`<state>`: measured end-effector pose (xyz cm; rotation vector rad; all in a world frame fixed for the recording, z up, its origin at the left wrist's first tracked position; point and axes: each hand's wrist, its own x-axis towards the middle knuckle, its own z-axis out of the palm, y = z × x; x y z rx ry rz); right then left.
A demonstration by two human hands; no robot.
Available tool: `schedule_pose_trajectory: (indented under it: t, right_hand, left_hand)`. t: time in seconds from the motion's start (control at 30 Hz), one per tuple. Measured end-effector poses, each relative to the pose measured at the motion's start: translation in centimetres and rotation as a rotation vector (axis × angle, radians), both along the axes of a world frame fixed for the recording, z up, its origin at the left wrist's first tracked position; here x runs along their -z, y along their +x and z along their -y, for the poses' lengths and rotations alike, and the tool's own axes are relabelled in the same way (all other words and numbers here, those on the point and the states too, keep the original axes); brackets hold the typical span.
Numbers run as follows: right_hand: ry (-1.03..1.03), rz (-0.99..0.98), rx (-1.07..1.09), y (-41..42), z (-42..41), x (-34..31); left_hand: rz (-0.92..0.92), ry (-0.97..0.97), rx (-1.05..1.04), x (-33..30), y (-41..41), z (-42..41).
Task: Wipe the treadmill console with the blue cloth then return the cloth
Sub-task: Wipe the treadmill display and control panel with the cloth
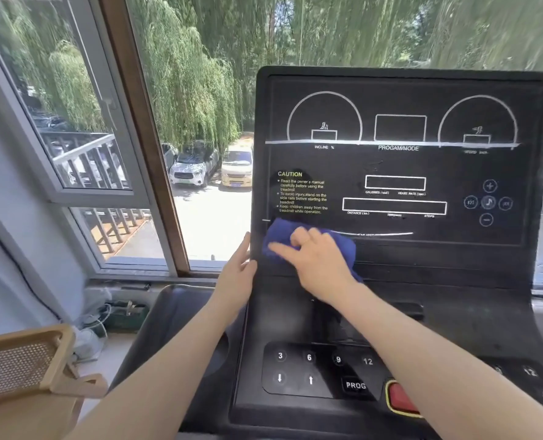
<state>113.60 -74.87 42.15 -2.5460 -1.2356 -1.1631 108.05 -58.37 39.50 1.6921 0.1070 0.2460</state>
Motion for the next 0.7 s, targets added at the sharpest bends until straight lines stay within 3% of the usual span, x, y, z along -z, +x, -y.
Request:
schedule_pose_trajectory:
  t: [0.13,0.3,0.43,0.5,0.6,0.7]
  right_hand:
    - [-0.117,0.040,-0.077,-0.1,-0.1,0.4]
    - [0.365,0.019,0.261,3.5,3.7,-3.8]
    - [0.520,-0.127,0.486,3.1,2.4,-5.0]
    - [0.454,-0.152,0.429,1.1,-0.6,-3.4]
    - [0.153,-0.053,0.307,-1.1,-2.8,-0.4]
    - [0.154,-0.059,0.275,-0.2,-0.7,-1.5]
  left_hand:
    - [-0.021,-0.018,-0.017,-0.2,-0.1,0.3]
    - [-0.029,0.128,0.048,-0.6,-0.1,-0.7]
    - [-0.023,0.147,0.065,-0.9,-0.1,-0.6]
    - [-0.001,0.143,0.037,-0.7,0.0,-0.5]
    - [0.025,0.108,0.029,-0.7,0.0,-0.2]
    - [0.046,0.149,0.026,-1.0,-0.2,0.3]
